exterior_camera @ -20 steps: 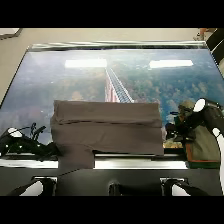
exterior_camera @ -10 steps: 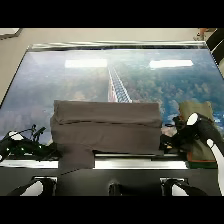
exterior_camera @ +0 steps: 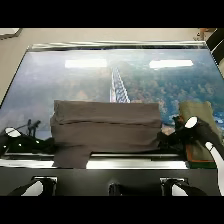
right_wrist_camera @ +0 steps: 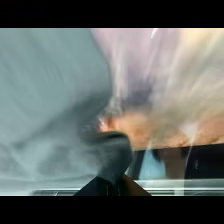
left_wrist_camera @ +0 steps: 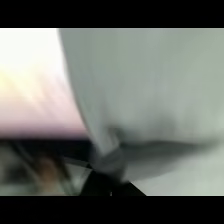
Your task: Fold the shirts.
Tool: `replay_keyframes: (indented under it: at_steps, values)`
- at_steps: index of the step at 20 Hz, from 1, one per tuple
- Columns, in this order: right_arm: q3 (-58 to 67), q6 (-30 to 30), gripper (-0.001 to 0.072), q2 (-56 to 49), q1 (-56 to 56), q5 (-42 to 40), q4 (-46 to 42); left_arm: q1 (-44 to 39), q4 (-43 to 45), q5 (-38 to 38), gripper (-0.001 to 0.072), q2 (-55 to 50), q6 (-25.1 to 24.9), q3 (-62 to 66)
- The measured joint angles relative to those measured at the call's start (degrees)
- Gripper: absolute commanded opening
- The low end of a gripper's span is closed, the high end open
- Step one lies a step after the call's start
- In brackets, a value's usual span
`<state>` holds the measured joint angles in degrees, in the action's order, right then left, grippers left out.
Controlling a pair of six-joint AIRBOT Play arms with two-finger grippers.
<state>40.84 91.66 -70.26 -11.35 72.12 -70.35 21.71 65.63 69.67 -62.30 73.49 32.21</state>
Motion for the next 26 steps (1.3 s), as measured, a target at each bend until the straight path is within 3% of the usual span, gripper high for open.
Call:
replay_keyframes:
  at_steps: [6, 13, 14, 15, 16, 17, 19, 26]
  values:
    - [21.38, 0.70, 0.0050, -5.79, 0.31, 0.02, 1.01, -2.32, -5.42, 0.85, 0.0039, -2.71, 0.57, 19.93]
    - [37.59, 4.90, 0.0054, -24.74, 3.87, -3.04, 0.50, -8.76, -5.99, 2.95, 0.0041, -29.42, 3.65, 47.95]
    - [38.36, 5.55, 0.0079, -26.40, 4.02, -3.56, 0.52, -9.14, -5.99, 4.37, 0.0043, -32.74, 4.15, 50.56]
    - [38.95, 6.14, 0.0206, -27.56, 4.24, -3.76, 0.50, -9.40, -6.01, 5.84, 0.0117, -35.82, 4.94, 52.76]
    - [39.58, 6.27, 0.0422, -28.30, 4.37, -3.82, 0.50, -9.57, -6.01, 7.23, 0.0267, -38.05, 5.09, 54.18]
    - [40.39, 6.03, 0.0589, -28.79, 4.33, -3.76, 0.52, -9.64, -6.03, 8.48, 0.0338, -39.80, 5.57, 55.30]
    - [42.29, 3.69, 0.0682, -29.33, 3.56, -1.62, 0.61, -9.35, -6.08, 10.05, 0.0338, -41.48, 5.99, 56.65]
    - [42.49, -2.47, 0.0665, -33.03, -2.05, 5.88, 7.13, -8.46, -6.88, 11.65, 0.0337, -36.35, 5.07, 57.96]
